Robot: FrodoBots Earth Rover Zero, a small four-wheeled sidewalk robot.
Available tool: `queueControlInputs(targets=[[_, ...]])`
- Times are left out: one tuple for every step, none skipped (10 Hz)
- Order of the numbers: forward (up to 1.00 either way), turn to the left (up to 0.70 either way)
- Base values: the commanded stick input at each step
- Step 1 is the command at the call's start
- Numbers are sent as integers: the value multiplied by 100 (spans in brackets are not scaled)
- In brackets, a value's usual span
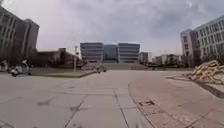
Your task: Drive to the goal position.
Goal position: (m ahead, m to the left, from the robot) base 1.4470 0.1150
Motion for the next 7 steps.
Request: queueControlInputs(targets=[[45,0],[45,0],[45,0],[45,0],[45,0],[45,0],[45,0]])
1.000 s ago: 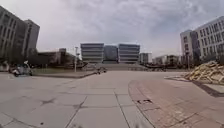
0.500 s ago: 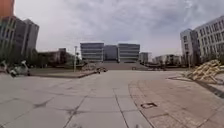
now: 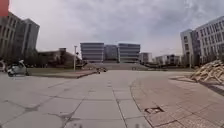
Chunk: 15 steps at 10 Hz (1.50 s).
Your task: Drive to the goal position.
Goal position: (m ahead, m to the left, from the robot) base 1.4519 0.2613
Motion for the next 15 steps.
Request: queueControlInputs(targets=[[45,0],[45,0],[45,0],[45,0],[45,0],[45,0],[45,0],[45,0],[45,0],[45,0],[45,0],[45,0],[45,0],[45,0],[45,0]])
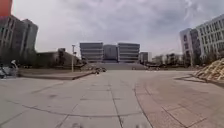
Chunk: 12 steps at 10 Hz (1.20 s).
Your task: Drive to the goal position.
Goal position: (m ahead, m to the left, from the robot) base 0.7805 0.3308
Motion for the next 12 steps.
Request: queueControlInputs(targets=[[45,0],[45,0],[45,0],[45,0],[45,0],[45,0],[45,0],[45,0],[45,0],[45,0],[45,0],[45,0]])
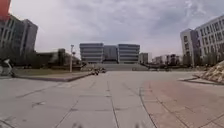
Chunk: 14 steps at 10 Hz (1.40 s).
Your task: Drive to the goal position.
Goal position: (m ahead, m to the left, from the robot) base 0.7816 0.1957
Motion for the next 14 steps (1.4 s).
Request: queueControlInputs(targets=[[45,0],[45,0],[45,0],[45,0],[45,0],[45,0],[45,0],[45,0],[45,0],[45,0],[33,0],[5,0],[0,0],[0,0]])
